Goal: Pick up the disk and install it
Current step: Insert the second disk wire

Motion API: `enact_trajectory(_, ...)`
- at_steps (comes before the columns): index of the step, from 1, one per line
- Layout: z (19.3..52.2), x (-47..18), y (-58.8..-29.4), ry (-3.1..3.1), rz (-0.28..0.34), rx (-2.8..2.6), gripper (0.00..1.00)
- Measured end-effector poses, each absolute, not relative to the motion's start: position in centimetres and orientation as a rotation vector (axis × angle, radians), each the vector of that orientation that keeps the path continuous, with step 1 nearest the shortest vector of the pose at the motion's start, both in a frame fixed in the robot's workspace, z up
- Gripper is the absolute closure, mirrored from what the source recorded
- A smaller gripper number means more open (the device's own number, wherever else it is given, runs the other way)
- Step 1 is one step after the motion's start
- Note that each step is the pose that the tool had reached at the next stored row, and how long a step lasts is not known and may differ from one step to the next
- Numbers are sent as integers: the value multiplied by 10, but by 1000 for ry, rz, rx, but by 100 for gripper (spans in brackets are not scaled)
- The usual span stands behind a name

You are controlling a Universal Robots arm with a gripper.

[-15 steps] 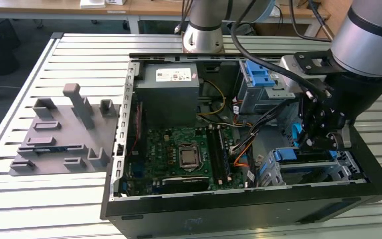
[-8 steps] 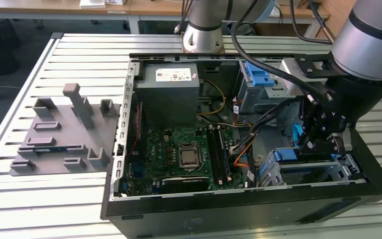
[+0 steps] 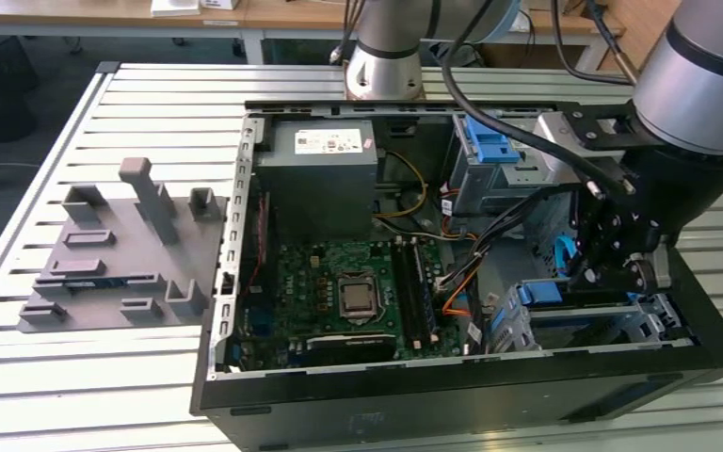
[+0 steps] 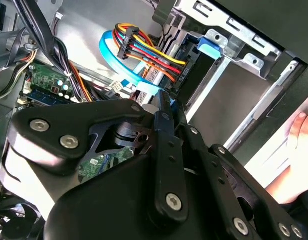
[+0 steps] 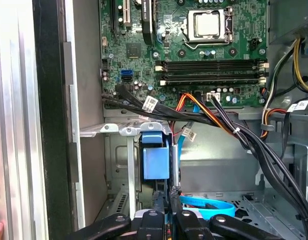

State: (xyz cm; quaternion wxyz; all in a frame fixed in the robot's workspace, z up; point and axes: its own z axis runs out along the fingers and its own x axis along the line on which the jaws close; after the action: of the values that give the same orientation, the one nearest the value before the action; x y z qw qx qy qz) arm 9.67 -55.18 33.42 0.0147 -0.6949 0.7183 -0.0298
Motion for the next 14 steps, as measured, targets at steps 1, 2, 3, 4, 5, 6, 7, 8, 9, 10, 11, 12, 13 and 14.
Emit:
enact_trajectory(1,334,97,-552,2236,-92,-2163,84)
enact_trajectory(2,334,97,-552,2235,-92,-2162,84)
enact_trajectory(3,333,97,-552,2235,-91,-2162,84)
enact_trajectory(4,333,97,-552,2235,-91,-2162,84)
enact_trajectory(5,333,97,-552,2235,-90,-2162,84)
enact_trajectory(6,333,97,-552,2234,-89,-2161,84)
enact_trajectory(7,332,97,-552,2234,-88,-2161,84)
enact_trajectory(8,332,97,-552,2233,-87,-2160,84)
enact_trajectory(9,332,97,-552,2233,-85,-2159,84)
enact_trajectory(10,332,97,-552,2232,-83,-2159,84)
enact_trajectory(11,332,97,-552,2231,-81,-2158,84)
enact_trajectory(12,332,97,-552,2231,-81,-2158,84)
enact_trajectory(13,331,97,-552,2231,-81,-2158,84)
enact_trajectory(14,331,97,-552,2231,-81,-2158,84)
